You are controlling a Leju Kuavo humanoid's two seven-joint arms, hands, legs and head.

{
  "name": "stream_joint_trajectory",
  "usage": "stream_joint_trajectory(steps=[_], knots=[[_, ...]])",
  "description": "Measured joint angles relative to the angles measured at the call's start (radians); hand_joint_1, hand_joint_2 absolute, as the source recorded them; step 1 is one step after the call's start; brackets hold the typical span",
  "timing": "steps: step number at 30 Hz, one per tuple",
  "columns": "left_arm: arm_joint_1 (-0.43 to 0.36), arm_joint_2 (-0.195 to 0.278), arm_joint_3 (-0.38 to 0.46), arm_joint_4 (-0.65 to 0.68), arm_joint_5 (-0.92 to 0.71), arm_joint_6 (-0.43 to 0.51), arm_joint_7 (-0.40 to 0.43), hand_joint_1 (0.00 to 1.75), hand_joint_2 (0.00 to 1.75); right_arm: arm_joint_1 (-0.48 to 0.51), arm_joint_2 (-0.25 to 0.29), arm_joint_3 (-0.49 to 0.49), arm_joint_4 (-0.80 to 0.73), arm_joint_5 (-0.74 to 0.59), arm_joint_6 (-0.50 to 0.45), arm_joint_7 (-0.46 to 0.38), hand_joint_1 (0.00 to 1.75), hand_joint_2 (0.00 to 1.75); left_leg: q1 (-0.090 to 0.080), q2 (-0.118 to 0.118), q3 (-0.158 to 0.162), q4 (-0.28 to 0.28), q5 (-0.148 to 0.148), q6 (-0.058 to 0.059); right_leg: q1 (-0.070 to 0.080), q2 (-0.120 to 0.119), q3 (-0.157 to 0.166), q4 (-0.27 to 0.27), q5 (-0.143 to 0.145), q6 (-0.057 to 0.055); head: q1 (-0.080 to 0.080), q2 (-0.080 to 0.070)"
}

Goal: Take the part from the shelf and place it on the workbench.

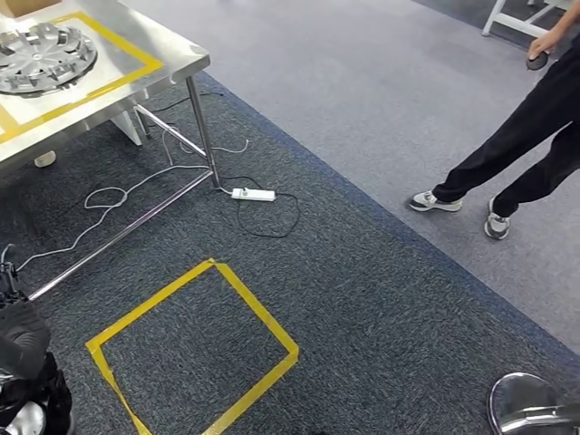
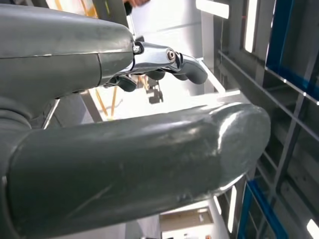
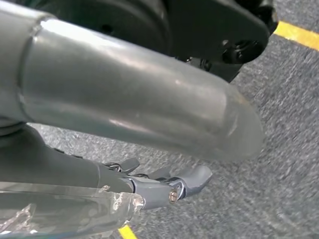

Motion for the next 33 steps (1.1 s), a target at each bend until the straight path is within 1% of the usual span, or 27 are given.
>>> stream_joint_trajectory(steps=[1, 2, 3, 4, 5, 7, 9, 11, 13, 14, 15, 16, 17, 18, 20, 21, 22, 23, 24, 25, 26, 27, 28, 29, 30, 31, 33], knots=[[-0.001, 0.000, -0.001, 0.007, -0.013, -0.001, 0.003, 0.00, 0.00, 0.001, 0.000, 0.001, 0.000, 0.000, 0.002, 0.000, 0.00, 0.00, 0.000, 0.008, 0.003, 0.000, -0.002, -0.001, 0.001, -0.007, 0.036, -0.063, 0.033, -0.003, 0.000, 0.000], [-0.002, 0.001, -0.003, 0.018, -0.033, 0.003, 0.007, 0.00, 0.00, 0.001, 0.000, 0.002, 0.000, 0.000, 0.003, 0.000, 0.00, 0.00, -0.001, 0.016, 0.006, 0.000, -0.004, -0.003, 0.003, -0.026, 0.078, -0.141, 0.062, -0.006, 0.000, 0.000], [-0.003, 0.001, -0.005, 0.036, -0.058, 0.011, 0.011, 0.00, 0.00, -0.001, 0.000, 0.005, 0.000, -0.001, 0.005, 0.000, 0.00, 0.00, -0.004, 0.023, 0.009, 0.001, -0.007, -0.006, 0.005, -0.044, 0.115, -0.207, 0.083, -0.011, 0.000, 0.000], [-0.005, 0.001, -0.008, 0.060, -0.081, 0.020, 0.017, 0.00, 0.00, -0.004, 0.000, 0.007, 0.000, -0.002, 0.007, 0.000, 0.00, 0.00, -0.007, 0.029, 0.011, 0.001, -0.009, -0.011, 0.008, -0.056, 0.138, -0.248, 0.092, -0.016, -0.001, 0.000], [-0.007, 0.000, -0.010, 0.091, -0.096, 0.027, 0.024, 0.00, 0.00, -0.007, 0.000, 0.009, 0.000, -0.004, 0.008, 0.000, 0.00, 0.00, -0.009, 0.036, 0.013, 0.001, -0.010, -0.015, 0.011, -0.062, 0.146, -0.264, 0.092, -0.021, -0.001, 0.000], [-0.013, -0.002, -0.015, 0.165, -0.114, 0.033, 0.057, 0.00, 0.00, -0.010, 0.000, 0.013, 0.000, -0.010, 0.010, -0.002, 0.00, 0.00, -0.010, 0.050, 0.015, -0.002, -0.010, -0.026, 0.013, -0.041, 0.144, -0.267, 0.096, -0.034, -0.002, 0.000], [-0.021, -0.003, -0.021, 0.255, -0.135, 0.038, 0.089, 0.00, 0.87, -0.010, 0.002, 0.016, 0.000, -0.014, 0.011, -0.003, 0.00, 0.00, -0.008, 0.032, 0.009, 0.017, -0.029, -0.037, 0.009, -0.022, 0.144, -0.274, 0.102, -0.045, -0.004, 0.000], [-0.032, -0.004, -0.027, 0.364, -0.164, 0.053, 0.096, 0.00, 1.75, -0.010, 0.003, 0.018, 0.000, -0.016, 0.012, 0.000, 0.00, 0.00, -0.005, -0.007, -0.033, 0.109, -0.083, -0.046, 0.005, -0.003, 0.143, -0.278, 0.107, -0.053, -0.008, 0.000], [-0.047, -0.004, -0.031, 0.488, -0.198, 0.082, 0.089, 0.00, 1.75, -0.011, 0.003, 0.022, 0.000, -0.016, 0.014, 0.005, 0.00, 0.00, -0.003, -0.022, -0.097, 0.234, -0.133, -0.049, 0.005, 0.020, 0.140, -0.278, 0.109, -0.056, -0.008, 0.000], [-0.060, -0.005, -0.032, 0.559, -0.214, 0.103, 0.082, 0.00, 1.75, -0.010, 0.003, 0.025, 0.000, -0.015, 0.016, 0.007, 0.00, 0.00, -0.003, -0.024, -0.116, 0.266, -0.135, -0.049, 0.005, 0.032, 0.139, -0.278, 0.109, -0.056, -0.009, 0.000], [-0.081, -0.005, -0.032, 0.637, -0.227, 0.126, 0.073, 0.00, 1.75, -0.009, 0.003, 0.029, 0.000, -0.013, 0.017, 0.010, 0.00, 0.00, -0.003, -0.026, -0.118, 0.260, -0.115, -0.049, 0.005, 0.044, 0.139, -0.277, 0.110, -0.055, -0.009, 0.000], [-0.109, -0.005, -0.032, 0.727, -0.237, 0.152, 0.065, 0.00, 1.75, -0.009, 0.003, 0.034, 0.000, -0.011, 0.018, 0.014, 0.00, 0.00, -0.001, -0.031, -0.102, 0.218, -0.080, -0.048, 0.004, 0.055, 0.139, -0.277, 0.111, -0.053, -0.009, 0.000], [-0.140, -0.006, -0.031, 0.825, -0.244, 0.178, 0.058, 0.00, 1.75, -0.009, 0.003, 0.039, 0.000, -0.009, 0.019, 0.016, 0.00, 0.00, 0.001, -0.042, -0.073, 0.152, -0.039, -0.047, 0.002, 0.066, 0.139, -0.276, 0.112, -0.051, -0.009, 0.000], [-0.170, -0.006, -0.029, 0.921, -0.249, 0.201, 0.054, 0.00, 1.75, -0.010, 0.002, 0.043, 0.000, -0.007, 0.020, 0.018, 0.00, 0.00, 0.004, -0.062, -0.043, 0.085, -0.011, -0.046, 0.003, 0.076, 0.137, -0.274, 0.112, -0.046, -0.009, 0.000], [-0.221, -0.009, -0.026, 1.102, -0.254, 0.230, 0.070, 0.00, 1.75, -0.013, 0.002, 0.051, 0.000, -0.004, 0.021, 0.019, 0.00, 0.00, 0.008, -0.091, -0.010, 0.009, 0.008, -0.043, 0.002, 0.095, 0.131, -0.271, 0.115, -0.035, -0.009, 0.000], [-0.241, -0.011, -0.023, 1.180, -0.252, 0.234, 0.092, 0.00, 1.75, -0.013, 0.001, 0.055, 0.000, -0.004, 0.022, 0.019, 0.00, 0.00, 0.007, -0.095, -0.007, 0.001, 0.005, -0.039, 0.001, 0.103, 0.127, -0.273, 0.118, -0.028, -0.010, 0.000], [-0.259, -0.014, -0.019, 1.253, -0.248, 0.235, 0.123, 0.00, 1.75, -0.012, 0.001, 0.059, 0.000, -0.004, 0.023, 0.019, 0.00, 0.00, 0.006, -0.087, -0.008, 0.000, 0.007, -0.033, -0.002, 0.111, 0.124, -0.276, 0.121, -0.021, -0.010, 0.000], [-0.274, -0.016, -0.014, 1.314, -0.244, 0.235, 0.162, 0.00, 1.75, -0.010, 0.000, 0.062, 0.000, -0.003, 0.024, 0.018, 0.00, 0.00, 0.006, -0.078, -0.007, -0.002, 0.009, -0.027, -0.002, 0.106, 0.119, -0.274, 0.120, -0.016, -0.011, 0.000], [-0.285, -0.018, -0.008, 1.366, -0.241, 0.234, 0.204, 0.00, 1.75, -0.009, 0.000, 0.066, 0.000, -0.004, 0.025, 0.018, 0.00, 0.00, 0.007, -0.069, -0.007, -0.004, 0.011, -0.019, -0.002, 0.090, 0.110, -0.259, 0.110, -0.012, -0.007, 0.000], [-0.293, -0.018, -0.003, 1.411, -0.239, 0.233, 0.241, 0.00, 1.75, -0.010, -0.001, 0.068, 0.000, -0.004, 0.026, 0.018, 0.00, 0.00, 0.007, -0.058, -0.006, -0.006, 0.012, -0.013, 0.000, 0.065, 0.090, -0.222, 0.089, -0.008, -0.003, 0.000], [-0.298, -0.018, 0.001, 1.449, -0.238, 0.232, 0.269, 0.00, 1.75, -0.012, -0.001, 0.070, 0.000, -0.004, 0.027, 0.018, 0.00, 0.00, 0.006, -0.046, -0.005, -0.006, 0.012, -0.009, 0.000, 0.036, 0.062, -0.163, 0.058, -0.005, 0.000, 0.000], [-0.301, -0.018, 0.005, 1.483, -0.236, 0.230, 0.288, 0.00, 1.75, -0.014, -0.001, 0.071, 0.000, -0.004, 0.027, 0.018, 0.00, 0.00, 0.004, -0.036, -0.005, -0.006, 0.011, -0.006, 0.000, 0.017, 0.028, -0.091, 0.025, -0.003, 0.003, 0.000], [-0.302, -0.018, 0.010, 1.513, -0.230, 0.230, 0.304, 0.00, 1.75, -0.016, -0.001, 0.073, 0.000, -0.004, 0.028, 0.018, 0.00, 0.00, 0.002, -0.024, -0.005, -0.006, 0.010, -0.005, 0.000, 0.007, -0.004, -0.024, -0.002, -0.001, 0.003, 0.000], [-0.305, -0.018, 0.016, 1.538, -0.220, 0.230, 0.327, 0.00, 1.75, -0.017, -0.001, 0.074, 0.000, -0.005, 0.028, 0.020, 0.00, 0.00, 0.000, -0.014, -0.004, -0.006, 0.009, -0.004, -0.001, 0.004, -0.022, 0.017, -0.012, -0.001, 0.003, 0.000], [-0.307, -0.019, 0.024, 1.561, -0.206, 0.233, 0.359, 0.00, 1.75, -0.016, -0.001, 0.076, 0.000, -0.006, 0.028, 0.026, 0.00, 0.00, 0.000, -0.005, -0.003, -0.005, 0.007, -0.004, -0.001, 0.002, -0.020, 0.018, -0.003, -0.001, 0.003, 0.000], [-0.308, -0.021, 0.036, 1.581, -0.189, 0.241, 0.403, 0.00, 1.75, -0.015, -0.001, 0.077, 0.000, -0.007, 0.027, 0.036, 0.00, 0.00, 0.000, 0.003, 0.000, -0.005, 0.005, -0.005, -0.001, -0.001, 0.005, -0.024, 0.023, -0.001, 0.003, 0.000], [-0.304, -0.024, 0.065, 1.617, -0.164, 0.276, 0.511, 0.00, 1.75, -0.016, -0.001, 0.080, 0.000, -0.010, 0.027, 0.062, 0.00, 0.00, -0.002, 0.019, 0.008, -0.005, -0.001, -0.012, 0.001, -0.027, 0.089, -0.170, 0.080, -0.004, 0.004, 0.000]])
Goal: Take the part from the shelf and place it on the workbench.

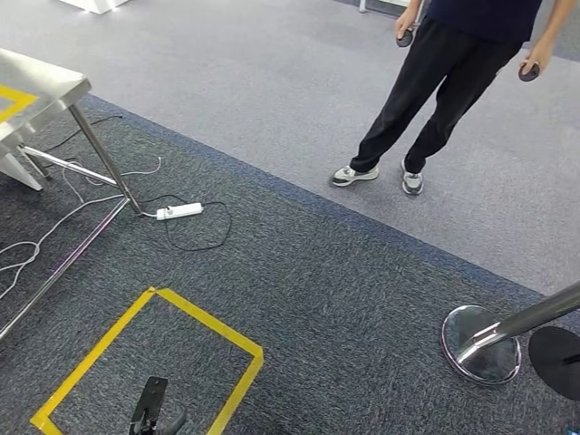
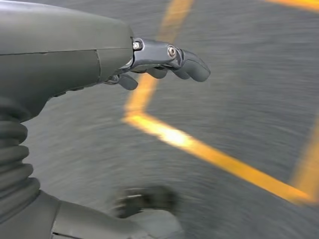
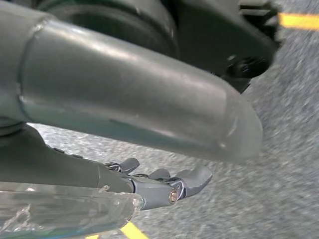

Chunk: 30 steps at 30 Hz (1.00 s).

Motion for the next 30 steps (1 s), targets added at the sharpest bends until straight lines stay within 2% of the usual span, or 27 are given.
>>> stream_joint_trajectory(steps=[1, 2, 5, 6, 8, 10, 11, 12, 13, 15, 16, 17, 18, 20, 21, 24, 25, 26, 27, 29, 30], knots=[[0.004, -0.001, 0.013, 0.016, 0.005, 0.021, 0.051, 0.00, 1.75, -0.002, 0.001, 0.002, 0.000, -0.001, 0.000, 0.011, 0.00, 0.00, -0.002, 0.007, 0.003, 0.001, -0.003, -0.005, 0.002, -0.011, 0.033, -0.057, 0.015, -0.004, -0.001, 0.000], [0.010, -0.002, 0.023, 0.030, 0.006, 0.038, 0.091, 0.00, 1.75, -0.004, 0.002, 0.004, 0.000, -0.002, 0.000, 0.019, 0.00, 0.00, -0.005, 0.014, 0.005, 0.002, -0.005, -0.010, 0.004, -0.017, 0.050, -0.087, 0.019, -0.008, -0.001, 0.000], [0.018, -0.004, 0.033, 0.056, -0.017, 0.045, 0.153, 0.00, 1.75, -0.004, 0.003, 0.008, 0.000, -0.001, -0.001, 0.030, 0.00, 0.00, -0.004, 0.025, 0.007, 0.001, -0.008, -0.025, 0.007, 0.000, 0.049, -0.095, 0.019, -0.029, -0.002, 0.000], [0.018, -0.005, 0.033, 0.061, -0.029, 0.041, 0.168, 0.00, 1.75, -0.004, 0.003, 0.011, 0.000, 0.002, -0.002, 0.033, 0.00, 0.00, -0.002, 0.016, 0.003, 0.011, -0.018, -0.030, 0.006, 0.007, 0.049, -0.096, 0.021, -0.036, -0.003, 0.000], [0.018, -0.006, 0.033, 0.071, -0.050, 0.038, 0.199, 0.00, 1.75, -0.007, 0.002, 0.016, 0.000, 0.005, -0.006, 0.040, 0.00, 0.00, 0.000, -0.017, -0.030, 0.089, -0.071, -0.038, 0.002, 0.021, 0.049, -0.100, 0.024, -0.046, -0.005, 0.000], [0.022, -0.008, 0.033, 0.080, -0.066, 0.044, 0.215, 0.00, 1.75, -0.010, 0.002, 0.017, 0.000, 0.002, -0.010, 0.047, 0.00, 0.00, 0.000, -0.042, -0.094, 0.228, -0.138, -0.040, 0.003, 0.039, 0.047, -0.100, 0.025, -0.051, -0.007, 0.000], [0.024, -0.009, 0.033, 0.083, -0.073, 0.047, 0.218, 0.00, 1.75, -0.010, 0.001, 0.018, 0.000, 0.000, -0.010, 0.049, 0.00, 0.00, 0.001, -0.046, -0.119, 0.281, -0.154, -0.039, 0.003, 0.048, 0.046, -0.100, 0.025, -0.053, -0.007, 0.000], [0.026, -0.009, 0.032, 0.086, -0.078, 0.049, 0.220, 0.00, 1.75, -0.010, 0.001, 0.018, 0.000, -0.002, -0.011, 0.050, 0.00, 0.00, 0.001, -0.048, -0.131, 0.301, -0.150, -0.038, 0.003, 0.056, 0.046, -0.100, 0.026, -0.053, -0.007, 0.000], [0.027, -0.010, 0.032, 0.088, -0.081, 0.050, 0.218, 0.00, 1.75, -0.009, 0.001, 0.018, 0.000, -0.003, -0.011, 0.051, 0.00, 0.00, 0.001, -0.050, -0.124, 0.280, -0.126, -0.037, 0.003, 0.065, 0.047, -0.100, 0.026, -0.052, -0.007, 0.000], [0.026, -0.010, 0.033, 0.090, -0.068, 0.049, 0.200, 0.00, 1.75, -0.009, 0.001, 0.019, 0.000, -0.006, -0.011, 0.046, 0.00, 0.00, 0.002, -0.055, -0.064, 0.148, -0.049, -0.034, 0.002, 0.076, 0.049, -0.099, 0.027, -0.048, -0.008, 0.000], [0.025, -0.011, 0.036, 0.090, -0.052, 0.047, 0.183, 0.00, 1.75, -0.009, 0.001, 0.019, 0.000, -0.009, -0.010, 0.039, 0.00, 0.00, 0.003, -0.060, -0.033, 0.079, -0.022, -0.033, 0.003, 0.081, 0.048, -0.097, 0.027, -0.044, -0.008, 0.000], [0.023, -0.012, 0.043, 0.090, -0.028, 0.043, 0.165, 0.00, 1.75, -0.010, 0.001, 0.018, 0.000, -0.013, -0.008, 0.030, 0.00, 0.00, 0.005, -0.065, -0.013, 0.033, -0.008, -0.032, 0.005, 0.083, 0.045, -0.093, 0.025, -0.040, -0.008, 0.000], [0.021, -0.015, 0.051, 0.090, -0.007, 0.039, 0.151, 0.00, 1.75, -0.011, 0.001, 0.018, 0.000, -0.018, -0.006, 0.021, 0.00, 0.00, 0.005, -0.069, -0.006, 0.012, -0.005, -0.031, 0.008, 0.085, 0.041, -0.089, 0.023, -0.042, -0.007, 0.000], [0.021, -0.018, 0.066, 0.091, 0.013, 0.020, 0.138, 0.00, 1.75, -0.010, 0.000, 0.018, 0.000, -0.030, -0.001, 0.008, 0.00, 0.00, 0.001, -0.071, -0.007, 0.013, -0.009, -0.027, 0.008, 0.084, 0.038, -0.084, 0.020, -0.050, -0.006, 0.000], [0.022, -0.018, 0.070, 0.092, 0.009, 0.003, 0.137, 0.00, 1.75, -0.010, 0.001, 0.018, 0.000, -0.038, 0.001, 0.003, 0.00, 0.00, -0.003, -0.071, -0.009, 0.016, -0.010, -0.021, 0.005, 0.084, 0.039, -0.086, 0.021, -0.048, -0.006, 0.000], [0.020, -0.018, 0.071, 0.094, -0.006, -0.051, 0.141, 0.00, 1.75, -0.011, 0.004, 0.014, 0.000, -0.064, 0.011, -0.008, 0.00, 0.00, -0.008, -0.066, -0.008, 0.014, -0.005, 0.001, -0.004, 0.083, 0.041, -0.094, 0.028, -0.014, -0.007, 0.000], [0.019, -0.019, 0.072, 0.094, -0.006, -0.060, 0.143, 0.00, 1.75, -0.012, 0.004, 0.012, 0.000, -0.068, 0.014, -0.008, 0.00, 0.00, -0.007, -0.062, -0.007, 0.011, -0.002, 0.007, -0.005, 0.075, 0.034, -0.082, 0.020, -0.008, -0.005, 0.000], [0.019, -0.019, 0.072, 0.094, -0.005, -0.064, 0.145, 0.00, 1.75, -0.013, 0.004, 0.011, 0.000, -0.069, 0.017, -0.008, 0.00, 0.00, -0.005, -0.056, -0.006, 0.007, 0.000, 0.012, -0.005, 0.063, 0.018, -0.052, 0.001, -0.004, -0.002, 0.000], [0.020, -0.019, 0.073, 0.094, -0.003, -0.066, 0.146, 0.00, 1.75, -0.014, 0.004, 0.011, -0.001, -0.069, 0.018, -0.008, 0.00, 0.00, -0.003, -0.049, -0.005, 0.006, 0.000, 0.016, -0.005, 0.050, -0.007, 0.000, -0.028, -0.002, -0.001, 0.000], [0.022, -0.018, 0.074, 0.095, -0.001, -0.068, 0.147, 0.00, 1.75, -0.014, 0.004, 0.010, -0.001, -0.070, 0.019, -0.008, 0.00, 0.00, -0.004, -0.035, -0.005, 0.006, -0.002, 0.019, -0.006, 0.035, -0.074, 0.142, -0.090, 0.003, 0.002, 0.000], [0.022, -0.018, 0.074, 0.095, 0.000, -0.068, 0.148, 0.00, 1.75, -0.014, 0.004, 0.010, -0.001, -0.070, 0.020, -0.008, 0.00, 0.00, -0.003, -0.028, -0.005, 0.007, -0.003, 0.018, -0.007, 0.033, -0.098, 0.191, -0.103, 0.005, 0.002, 0.000]])
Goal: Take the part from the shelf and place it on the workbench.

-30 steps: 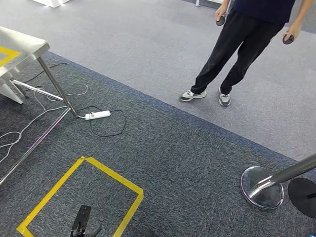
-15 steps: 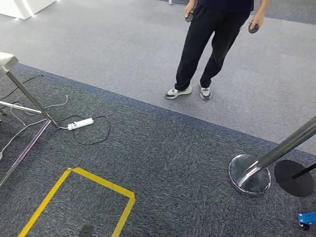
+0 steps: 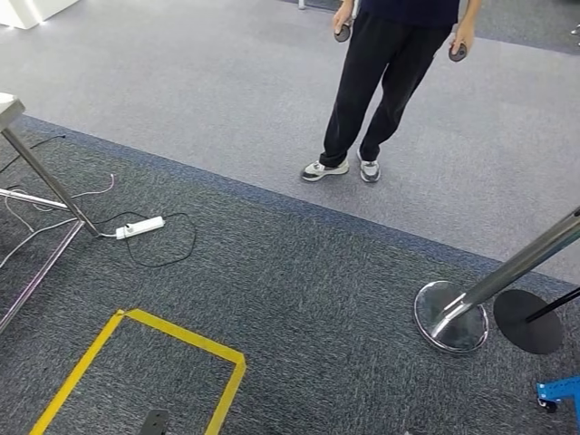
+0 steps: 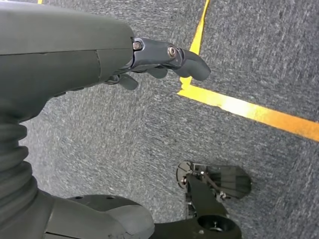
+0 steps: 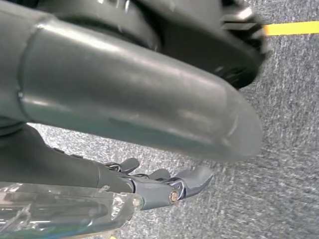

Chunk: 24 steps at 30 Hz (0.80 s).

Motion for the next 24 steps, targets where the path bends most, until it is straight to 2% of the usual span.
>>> stream_joint_trajectory(steps=[1, 2, 4, 5, 6, 7, 10, 11, 13, 15, 16, 17, 18, 19, 21, 22, 23, 24], knots=[[0.000, 0.000, 0.000, 0.000, 0.001, 0.000, 0.002, 0.00, 1.75, 0.001, 0.000, 0.000, 0.000, 0.000, 0.000, 0.001, 0.00, 0.00, 0.001, 0.007, 0.001, 0.000, -0.001, -0.002, -0.001, -0.002, -0.006, 0.012, 0.005, 0.001, 0.000, 0.000], [0.000, 0.000, 0.000, 0.001, 0.001, 0.004, 0.005, 0.00, 1.75, 0.001, 0.000, 0.000, 0.000, 0.000, 0.000, 0.001, 0.00, 0.00, 0.002, 0.014, 0.004, 0.001, -0.003, -0.005, -0.003, -0.005, 0.011, -0.020, 0.030, 0.002, 0.000, 0.000], [0.001, -0.001, 0.001, 0.001, -0.011, 0.035, -0.003, 0.00, 1.75, 0.001, 0.000, 0.000, 0.000, -0.001, -0.005, -0.002, 0.00, 0.00, 0.004, 0.027, 0.012, 0.002, -0.011, -0.016, -0.004, -0.031, 0.086, -0.159, 0.090, 0.007, 0.000, 0.000], [0.001, -0.001, 0.000, 0.001, -0.022, 0.059, -0.017, 0.00, 1.75, -0.001, 0.001, 0.000, 0.000, -0.003, -0.010, -0.007, 0.00, 0.00, 0.003, 0.032, 0.015, 0.005, -0.015, -0.023, -0.003, -0.044, 0.119, -0.218, 0.107, 0.007, 0.001, 0.000], [0.002, -0.001, 0.000, 0.001, -0.035, 0.087, -0.037, 0.00, 1.75, -0.002, 0.002, -0.001, -0.001, -0.005, -0.015, -0.013, 0.00, 0.00, 0.001, 0.036, 0.016, 0.008, -0.019, -0.029, -0.002, -0.054, 0.139, -0.253, 0.114, 0.005, 0.001, 0.000], [0.002, -0.002, 0.000, 0.001, -0.046, 0.112, -0.058, 0.00, 1.75, -0.003, 0.003, -0.001, -0.001, -0.009, -0.021, -0.019, 0.00, 0.00, -0.001, 0.040, 0.016, 0.010, -0.021, -0.033, 0.000, -0.055, 0.144, -0.263, 0.111, 0.000, 0.001, 0.000], [0.000, -0.003, -0.003, 0.002, -0.068, 0.150, -0.091, 0.00, 1.75, 0.000, 0.003, -0.004, -0.001, -0.016, -0.036, -0.027, 0.00, 0.00, 0.001, 0.052, 0.018, 0.009, -0.021, -0.045, 0.003, -0.032, 0.137, -0.260, 0.113, -0.022, -0.002, 0.000], [-0.001, -0.003, -0.004, 0.002, -0.076, 0.153, -0.093, 0.00, 1.75, 0.001, 0.003, -0.005, -0.001, -0.016, -0.041, -0.027, 0.00, 0.00, 0.004, 0.047, 0.016, 0.015, -0.030, -0.050, 0.003, -0.025, 0.135, -0.260, 0.114, -0.029, -0.003, 0.000], [-0.002, -0.004, -0.011, 0.003, -0.095, 0.154, -0.085, 0.00, 1.75, 0.002, 0.003, -0.007, -0.001, -0.012, -0.050, -0.016, 0.00, 0.00, 0.007, 0.017, -0.012, 0.082, -0.077, -0.057, 0.002, -0.009, 0.132, -0.262, 0.118, -0.044, -0.005, 0.000], [-0.001, -0.004, -0.019, 0.005, -0.107, 0.152, -0.073, 0.00, 1.75, 0.000, 0.005, -0.007, -0.001, -0.010, -0.058, 0.010, 0.00, 0.00, 0.007, -0.012, -0.079, 0.220, -0.144, -0.056, 0.004, 0.009, 0.127, -0.263, 0.120, -0.052, -0.007, 0.000], [0.001, -0.005, -0.022, 0.006, -0.109, 0.151, -0.071, 0.00, 1.75, 0.001, 0.006, -0.007, -0.001, -0.011, -0.061, 0.023, 0.00, 0.00, 0.007, -0.017, -0.109, 0.278, -0.163, -0.055, 0.005, 0.020, 0.125, -0.263, 0.121, -0.054, -0.008, 0.000], [0.002, -0.005, -0.024, 0.006, -0.110, 0.150, -0.071, 0.00, 1.75, 0.002, 0.008, -0.007, -0.001, -0.012, -0.064, 0.032, 0.00, 0.00, 0.006, -0.020, -0.126, 0.308, -0.164, -0.053, 0.006, 0.031, 0.124, -0.263, 0.122, -0.055, -0.008, 0.000], [0.002, -0.006, -0.025, 0.006, -0.110, 0.148, -0.071, 0.00, 1.75, 0.004, 0.008, -0.007, -0.001, -0.012, -0.066, 0.038, 0.00, 0.00, 0.006, -0.023, -0.125, 0.298, -0.143, -0.050, 0.006, 0.042, 0.123, -0.262, 0.123, -0.055, -0.008, 0.000], [0.002, -0.006, -0.027, 0.006, -0.110, 0.148, -0.071, 0.00, 1.75, 0.004, 0.009, -0.008, -0.001, -0.012, -0.067, 0.041, 0.00, 0.00, 0.006, -0.028, -0.105, 0.252, -0.108, -0.046, 0.006, 0.053, 0.123, -0.262, 0.125, -0.054, -0.008, 0.000], [-0.001, -0.006, -0.027, 0.006, -0.110, 0.148, -0.071, 0.00, 1.75, 0.003, 0.010, -0.008, -0.001, -0.012, -0.069, 0.043, 0.00, 0.00, 0.007, -0.062, -0.041, 0.113, -0.041, -0.039, 0.007, 0.074, 0.121, -0.260, 0.128, -0.047, -0.008, 0.000], [-0.003, -0.006, -0.027, 0.006, -0.110, 0.148, -0.071, 0.00, 1.75, 0.002, 0.010, -0.008, -0.001, -0.012, -0.069, 0.044, 0.00, 0.00, 0.008, -0.079, -0.018, 0.061, -0.025, -0.038, 0.007, 0.082, 0.118, -0.259, 0.130, -0.043, -0.008, 0.000], [-0.004, -0.006, -0.028, 0.006, -0.110, 0.147, -0.071, 0.00, 1.75, 0.002, 0.010, -0.008, -0.001, -0.012, -0.069, 0.045, 0.00, 0.00, 0.008, -0.092, -0.006, 0.031, -0.021, -0.036, 0.007, 0.091, 0.115, -0.259, 0.132, -0.037, -0.008, 0.000], [-0.006, -0.006, -0.028, 0.006, -0.109, 0.147, -0.071, 0.00, 1.75, 0.003, 0.011, -0.007, -0.001, -0.012, -0.069, 0.045, 0.00, 0.00, 0.007, -0.094, -0.003, 0.020, -0.022, -0.034, 0.006, 0.099, 0.111, -0.261, 0.134, -0.030, -0.008, 0.000]])
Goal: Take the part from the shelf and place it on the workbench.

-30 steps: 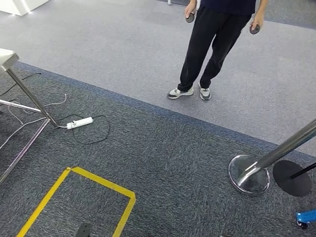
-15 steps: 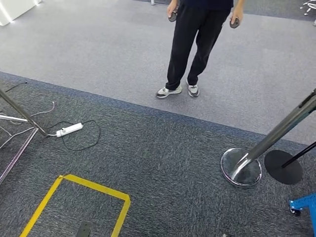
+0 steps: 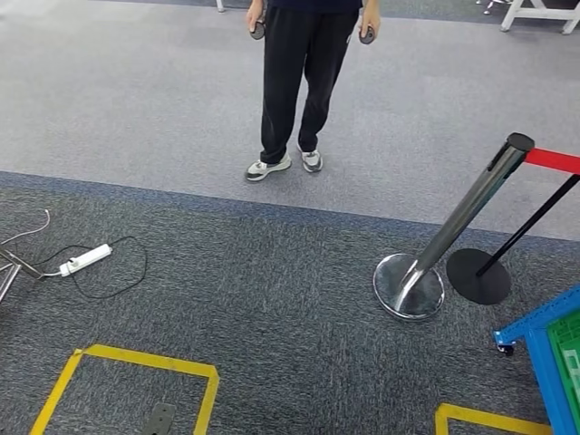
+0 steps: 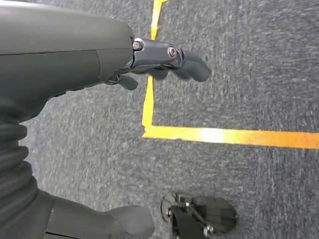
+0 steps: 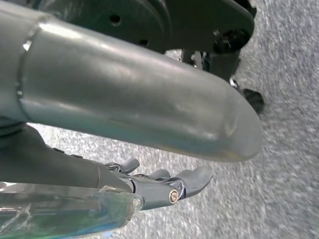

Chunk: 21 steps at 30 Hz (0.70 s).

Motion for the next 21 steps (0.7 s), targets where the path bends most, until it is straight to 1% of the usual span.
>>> stream_joint_trajectory(steps=[1, 2, 3, 4, 5, 6, 7, 8, 9, 10, 11, 12, 13, 14, 15, 16, 17, 18, 19, 20, 21], knots=[[-0.001, 0.000, 0.000, 0.000, 0.000, 0.000, 0.000, 0.00, 1.75, 0.003, 0.000, 0.000, 0.000, 0.000, 0.000, 0.000, 0.00, 0.00, 0.000, 0.009, -0.001, -0.001, 0.002, 0.004, -0.003, 0.006, -0.004, -0.003, 0.003, 0.007, 0.000, 0.000], [-0.002, 0.000, 0.000, 0.000, 0.000, 0.000, 0.000, 0.00, 1.75, 0.005, 0.000, 0.000, 0.000, 0.000, 0.000, 0.001, 0.00, 0.00, 0.000, 0.017, 0.000, -0.003, 0.006, 0.009, -0.004, -0.001, -0.009, -0.001, 0.002, 0.012, 0.000, 0.000], [-0.002, 0.000, 0.000, 0.000, 0.000, 0.000, 0.000, 0.00, 1.75, 0.007, 0.000, 0.000, 0.000, 0.000, 0.000, 0.001, 0.00, 0.00, 0.001, 0.026, 0.001, -0.006, 0.009, 0.016, -0.003, -0.019, -0.018, 0.014, -0.008, 0.016, 0.003, 0.000], [-0.002, -0.001, 0.000, 0.000, 0.000, 0.000, 0.000, 0.00, 1.75, 0.006, 0.001, 0.000, 0.000, 0.000, 0.000, 0.002, 0.00, 0.00, 0.001, 0.037, 0.002, -0.008, 0.011, 0.021, -0.002, -0.044, -0.036, 0.050, -0.031, 0.020, 0.005, 0.000], [-0.001, -0.001, 0.000, 0.000, 0.000, 0.000, 0.000, 0.00, 1.75, 0.005, 0.001, 0.000, 0.000, 0.000, 0.000, 0.002, 0.00, 0.00, 0.000, 0.049, 0.002, -0.008, 0.011, 0.024, -0.002, -0.072, -0.063, 0.107, -0.065, 0.023, 0.007, 0.000], [0.001, -0.001, 0.000, 0.000, -0.001, 0.000, 0.000, 0.00, 1.75, 0.003, 0.002, 0.000, 0.000, 0.000, 0.000, 0.002, 0.00, 0.00, -0.002, 0.061, 0.002, -0.008, 0.010, 0.026, -0.002, -0.089, -0.095, 0.177, -0.101, 0.027, 0.008, 0.000], [0.002, 0.000, 0.000, 0.000, -0.002, 0.000, 0.001, 0.00, 1.75, 0.002, 0.003, 0.000, 0.000, 0.000, 0.000, 0.002, 0.00, 0.00, -0.003, 0.074, 0.002, -0.008, 0.010, 0.026, -0.002, -0.096, -0.123, 0.240, -0.128, 0.030, 0.008, 0.000], [0.003, 0.000, -0.001, 0.000, -0.003, -0.001, 0.003, 0.00, 1.75, 0.002, 0.003, 0.000, 0.000, -0.001, 0.000, 0.001, 0.00, 0.00, -0.004, 0.085, 0.002, -0.008, 0.009, 0.027, -0.003, -0.100, -0.137, 0.276, -0.138, 0.032, 0.008, 0.000], [0.003, 0.000, -0.002, 0.000, -0.006, -0.002, 0.005, 0.00, 1.75, 0.003, 0.003, 0.000, 0.000, -0.001, 0.000, 0.000, 0.00, 0.00, -0.004, 0.095, 0.003, -0.008, 0.008, 0.027, -0.003, -0.102, -0.131, 0.272, -0.129, 0.033, 0.009, 0.000], [0.002, -0.001, -0.004, 0.001, -0.008, -0.003, 0.008, 0.00, 1.75, 0.003, 0.004, 0.000, 0.000, -0.002, -0.001, -0.002, 0.00, 0.00, -0.004, 0.104, 0.006, -0.008, 0.006, 0.025, -0.003, -0.107, -0.104, 0.227, -0.103, 0.033, 0.009, 0.000], [0.002, -0.001, -0.005, 0.001, -0.010, -0.004, 0.010, 0.00, 1.75, 0.004, 0.004, 0.000, 0.000, -0.002, -0.001, -0.004, 0.00, 0.00, -0.004, 0.113, 0.009, -0.007, 0.003, 0.023, -0.003, -0.120, -0.062, 0.156, -0.071, 0.033, 0.009, 0.000], [0.003, -0.001, -0.007, 0.001, -0.012, -0.005, 0.012, 0.00, 1.75, 0.002, 0.004, 0.000, 0.000, -0.002, -0.002, -0.006, 0.00, 0.00, -0.006, 0.120, 0.013, -0.007, 0.000, 0.018, -0.001, -0.136, -0.021, 0.087, -0.048, 0.030, 0.009, 0.000], [0.003, -0.001, -0.007, 0.001, -0.012, -0.006, 0.013, 0.00, 1.75, 0.001, 0.004, 0.000, -0.001, -0.002, -0.002, -0.008, 0.00, 0.00, -0.009, 0.127, 0.016, -0.006, -0.004, 0.014, 0.000, -0.146, 0.009, 0.036, -0.032, 0.024, 0.008, 0.000], [0.002, -0.001, -0.008, 0.002, -0.012, -0.007, 0.014, 0.00, 1.75, -0.001, 0.004, 0.000, -0.001, -0.002, -0.001, -0.009, 0.00, 0.00, -0.011, 0.132, 0.018, -0.005, -0.006, 0.009, 0.002, -0.152, 0.025, 0.009, -0.027, 0.018, 0.007, 0.000], [0.002, -0.001, -0.008, 0.002, -0.012, -0.007, 0.016, 0.00, 1.75, -0.001, 0.005, 0.000, -0.001, -0.002, -0.001, -0.010, 0.00, 0.00, -0.013, 0.138, 0.019, -0.005, -0.007, 0.005, 0.004, -0.148, 0.027, 0.004, -0.029, 0.010, 0.007, 0.000], [0.001, -0.001, -0.008, 0.002, -0.012, -0.008, 0.018, 0.00, 1.75, -0.001, 0.005, 0.000, -0.001, -0.002, -0.001, -0.010, 0.00, 0.00, -0.012, 0.144, 0.020, -0.007, -0.007, 0.001, 0.005, -0.138, 0.026, 0.002, -0.026, 0.002, 0.006, 0.000], [-0.001, -0.001, -0.009, 0.002, -0.013, -0.009, 0.019, 0.00, 1.75, -0.001, 0.005, 0.000, -0.001, -0.001, 0.000, -0.011, 0.00, 0.00, -0.010, 0.143, 0.021, -0.006, -0.010, -0.004, 0.004, -0.131, 0.025, 0.000, -0.025, -0.004, 0.007, 0.000], [-0.002, -0.002, -0.009, 0.002, -0.013, -0.010, 0.021, 0.00, 1.75, -0.001, 0.005, 0.000, -0.001, 0.000, 0.000, -0.011, 0.00, 0.00, -0.008, 0.132, 0.017, 0.006, -0.020, -0.009, 0.003, -0.123, 0.024, -0.003, -0.022, -0.011, 0.006, 0.000], [-0.002, -0.002, -0.011, 0.002, -0.014, -0.011, 0.022, 0.00, 1.75, -0.002, 0.004, 0.000, -0.001, 0.001, 0.000, -0.011, 0.00, 0.00, -0.007, 0.117, 0.004, 0.036, -0.042, -0.013, 0.001, -0.116, 0.024, -0.005, -0.020, -0.017, 0.005, 0.000], [-0.003, -0.002, -0.012, 0.003, -0.014, -0.012, 0.024, 0.00, 1.75, -0.003, 0.004, 0.000, -0.001, 0.002, -0.001, -0.011, 0.00, 0.00, -0.006, 0.098, -0.020, 0.087, -0.072, -0.017, -0.001, -0.108, 0.024, -0.007, -0.018, -0.021, 0.003, 0.000], [-0.002, -0.002, -0.014, 0.003, -0.015, -0.013, 0.026, 0.00, 1.75, -0.004, 0.004, 0.000, -0.001, 0.003, -0.001, -0.012, 0.00, 0.00, -0.006, 0.083, -0.053, 0.155, -0.105, -0.018, -0.001, -0.100, 0.023, -0.008, -0.018, -0.024, 0.002, 0.000]])
